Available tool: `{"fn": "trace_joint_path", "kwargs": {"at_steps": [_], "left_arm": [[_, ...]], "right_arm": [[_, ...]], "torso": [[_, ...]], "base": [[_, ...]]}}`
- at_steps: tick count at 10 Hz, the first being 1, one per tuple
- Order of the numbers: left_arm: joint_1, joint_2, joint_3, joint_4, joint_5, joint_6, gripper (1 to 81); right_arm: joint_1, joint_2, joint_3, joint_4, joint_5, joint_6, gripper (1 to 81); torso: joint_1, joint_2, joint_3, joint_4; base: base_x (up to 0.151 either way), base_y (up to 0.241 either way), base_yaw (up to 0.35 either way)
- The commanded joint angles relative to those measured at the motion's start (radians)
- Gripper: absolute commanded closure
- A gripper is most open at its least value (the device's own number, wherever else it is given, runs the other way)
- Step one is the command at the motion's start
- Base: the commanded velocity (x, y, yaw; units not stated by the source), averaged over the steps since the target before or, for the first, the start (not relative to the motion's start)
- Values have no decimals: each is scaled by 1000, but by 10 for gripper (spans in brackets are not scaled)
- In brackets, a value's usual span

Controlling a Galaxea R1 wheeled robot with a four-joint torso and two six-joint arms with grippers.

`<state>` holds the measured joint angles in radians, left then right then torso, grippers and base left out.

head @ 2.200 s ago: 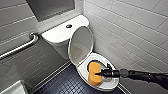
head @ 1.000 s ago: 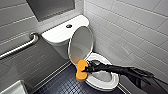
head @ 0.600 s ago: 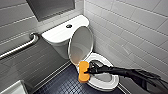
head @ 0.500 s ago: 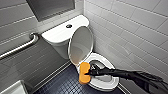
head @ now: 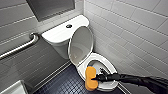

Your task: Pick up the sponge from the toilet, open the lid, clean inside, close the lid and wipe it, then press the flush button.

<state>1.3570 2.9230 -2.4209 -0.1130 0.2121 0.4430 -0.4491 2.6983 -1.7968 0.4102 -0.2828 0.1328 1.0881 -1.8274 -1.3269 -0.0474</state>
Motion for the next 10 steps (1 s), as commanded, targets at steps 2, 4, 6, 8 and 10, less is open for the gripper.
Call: {"fn": "trace_joint_path", "kwargs": {"at_steps": [2, 4, 6, 8, 10], "left_arm": [[24, 4, 12, -13, 102, 6, 10], [23, 4, 12, -13, 102, 6, 10], [21, 1, 16, -13, 104, 6, 10], [21, 1, 17, -13, 104, 6, 10], [21, 1, 17, -11, 104, 8, 10]], "right_arm": [[11, -231, 252, 10, 26, 7, 811], [-35, -341, 365, 9, 79, 7, 811], [-95, -429, 453, 4, 117, 5, 811], [-188, -530, 524, -19, 182, 4, 811], [-279, -633, 579, -40, 241, 4, 811]], "torso": [[0, 0, 0, 0], [0, 0, 0, 0], [0, 0, 0, 0], [0, 0, 0, 0], [0, 0, 0, 0]], "base": [[0, 0, 0], [0, 0, 0], [0, 0, 0], [0, 0, 0], [0, 0, 0]]}}
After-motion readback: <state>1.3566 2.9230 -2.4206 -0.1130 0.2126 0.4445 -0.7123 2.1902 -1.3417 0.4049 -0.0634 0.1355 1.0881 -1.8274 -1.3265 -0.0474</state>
